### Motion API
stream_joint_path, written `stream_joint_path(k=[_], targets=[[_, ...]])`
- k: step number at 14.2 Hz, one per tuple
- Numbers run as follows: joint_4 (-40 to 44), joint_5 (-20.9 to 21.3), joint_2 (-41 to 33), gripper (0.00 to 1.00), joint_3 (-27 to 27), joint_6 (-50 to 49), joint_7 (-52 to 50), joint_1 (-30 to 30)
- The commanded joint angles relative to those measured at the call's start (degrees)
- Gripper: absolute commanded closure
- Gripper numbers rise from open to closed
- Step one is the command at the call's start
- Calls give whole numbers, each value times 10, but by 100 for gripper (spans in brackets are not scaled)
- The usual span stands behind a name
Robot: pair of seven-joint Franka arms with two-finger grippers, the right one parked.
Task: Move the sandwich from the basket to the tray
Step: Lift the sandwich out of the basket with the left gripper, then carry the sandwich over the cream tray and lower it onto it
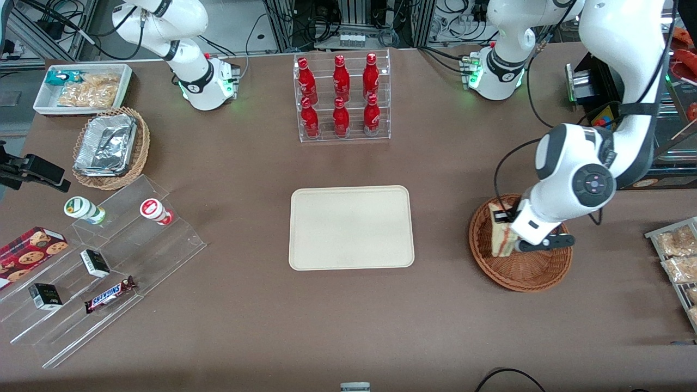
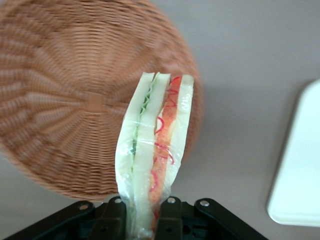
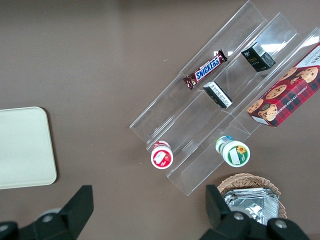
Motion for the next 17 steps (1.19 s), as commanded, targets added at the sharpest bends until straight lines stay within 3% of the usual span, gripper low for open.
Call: stream_joint_path(k=[1,3,7,12,17], targets=[[44,13,40,84,-28,-12,-65,-43],[77,21,70,84,-26,-13,-134,-105],[182,104,162,85,-27,-13,-284,-196],[264,101,226,86,-28,-6,-362,-272],[273,105,254,86,-27,51,-416,-322]])
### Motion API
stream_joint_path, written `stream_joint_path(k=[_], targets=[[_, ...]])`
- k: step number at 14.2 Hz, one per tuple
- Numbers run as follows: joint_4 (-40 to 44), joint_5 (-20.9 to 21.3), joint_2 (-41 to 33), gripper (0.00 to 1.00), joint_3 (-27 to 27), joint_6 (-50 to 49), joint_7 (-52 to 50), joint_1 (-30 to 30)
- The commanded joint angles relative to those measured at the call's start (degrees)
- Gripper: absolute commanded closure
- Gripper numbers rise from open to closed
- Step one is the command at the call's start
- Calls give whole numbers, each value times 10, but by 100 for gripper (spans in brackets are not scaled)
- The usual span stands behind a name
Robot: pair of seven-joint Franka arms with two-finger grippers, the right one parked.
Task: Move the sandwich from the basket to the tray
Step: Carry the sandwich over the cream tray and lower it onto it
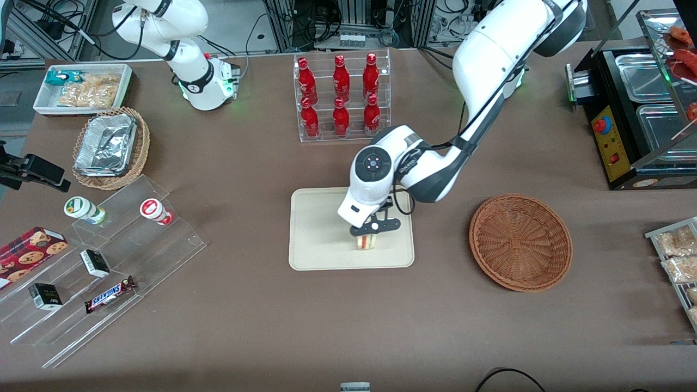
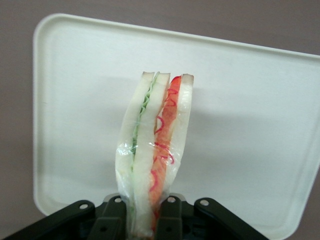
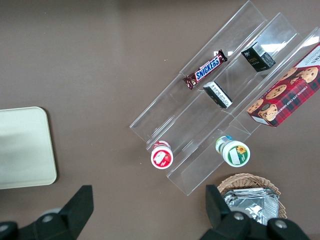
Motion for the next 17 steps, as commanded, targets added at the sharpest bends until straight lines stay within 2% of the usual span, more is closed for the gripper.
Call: stream_joint_path(k=[1,4,6,8,11,15,17], targets=[[34,16,31,86,4,10,-32,-29],[42,19,46,84,5,11,-35,-32],[42,27,52,78,5,20,-34,-32],[42,51,54,57,5,21,-34,-32],[42,59,58,0,6,21,-28,-31],[43,56,42,0,4,19,-35,-27],[35,53,5,0,4,12,-36,-28]])
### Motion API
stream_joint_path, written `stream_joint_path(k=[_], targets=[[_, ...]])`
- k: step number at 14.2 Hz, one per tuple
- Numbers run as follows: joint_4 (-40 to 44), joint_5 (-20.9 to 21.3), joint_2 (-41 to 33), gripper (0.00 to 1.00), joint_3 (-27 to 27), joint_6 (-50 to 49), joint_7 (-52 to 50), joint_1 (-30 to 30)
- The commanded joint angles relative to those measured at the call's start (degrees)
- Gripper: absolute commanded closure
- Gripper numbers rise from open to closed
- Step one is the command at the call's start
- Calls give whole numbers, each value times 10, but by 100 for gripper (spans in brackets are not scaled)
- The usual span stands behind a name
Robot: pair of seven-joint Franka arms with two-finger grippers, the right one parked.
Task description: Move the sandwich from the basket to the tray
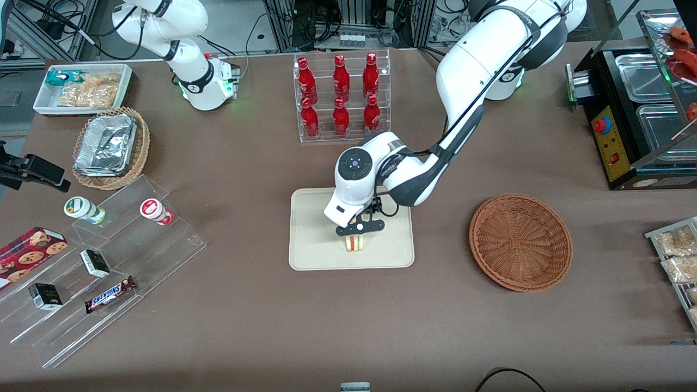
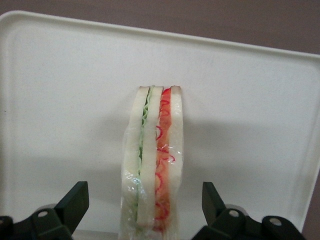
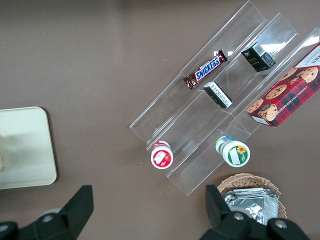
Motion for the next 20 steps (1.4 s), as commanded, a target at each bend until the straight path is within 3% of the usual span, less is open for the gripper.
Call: stream_joint_path(k=[1,6,12,20], targets=[[-10,11,-61,0,1,-28,-8,-1],[-4,9,-131,0,3,-166,48,18],[-47,0,-183,0,-1,-251,94,129],[-150,-73,-308,0,2,-285,289,233]])
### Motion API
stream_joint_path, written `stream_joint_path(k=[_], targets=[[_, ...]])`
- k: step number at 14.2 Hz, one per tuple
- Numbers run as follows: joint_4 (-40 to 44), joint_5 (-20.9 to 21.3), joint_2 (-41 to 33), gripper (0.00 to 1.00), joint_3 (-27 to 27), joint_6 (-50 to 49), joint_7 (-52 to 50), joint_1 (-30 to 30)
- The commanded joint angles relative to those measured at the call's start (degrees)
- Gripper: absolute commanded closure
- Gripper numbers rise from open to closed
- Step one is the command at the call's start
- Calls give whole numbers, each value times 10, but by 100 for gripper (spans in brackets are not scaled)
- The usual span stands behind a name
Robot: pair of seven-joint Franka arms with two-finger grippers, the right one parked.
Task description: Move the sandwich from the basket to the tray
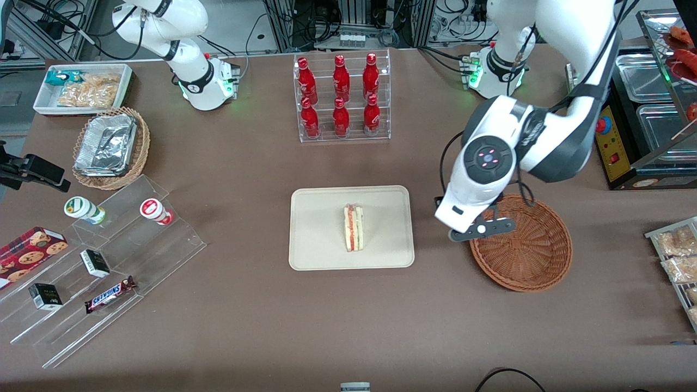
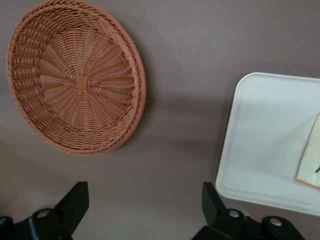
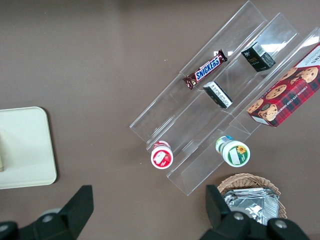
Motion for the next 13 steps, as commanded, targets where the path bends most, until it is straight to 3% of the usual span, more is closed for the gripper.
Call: stream_joint_path(k=[1,3,8,12,13], targets=[[-62,-48,-83,0,18,-24,99,23],[-74,-82,-128,0,56,-53,177,22],[-71,-83,-200,0,140,-95,345,24],[-62,-87,-219,0,203,-87,388,24],[-52,-105,-218,0,216,-84,388,24]])
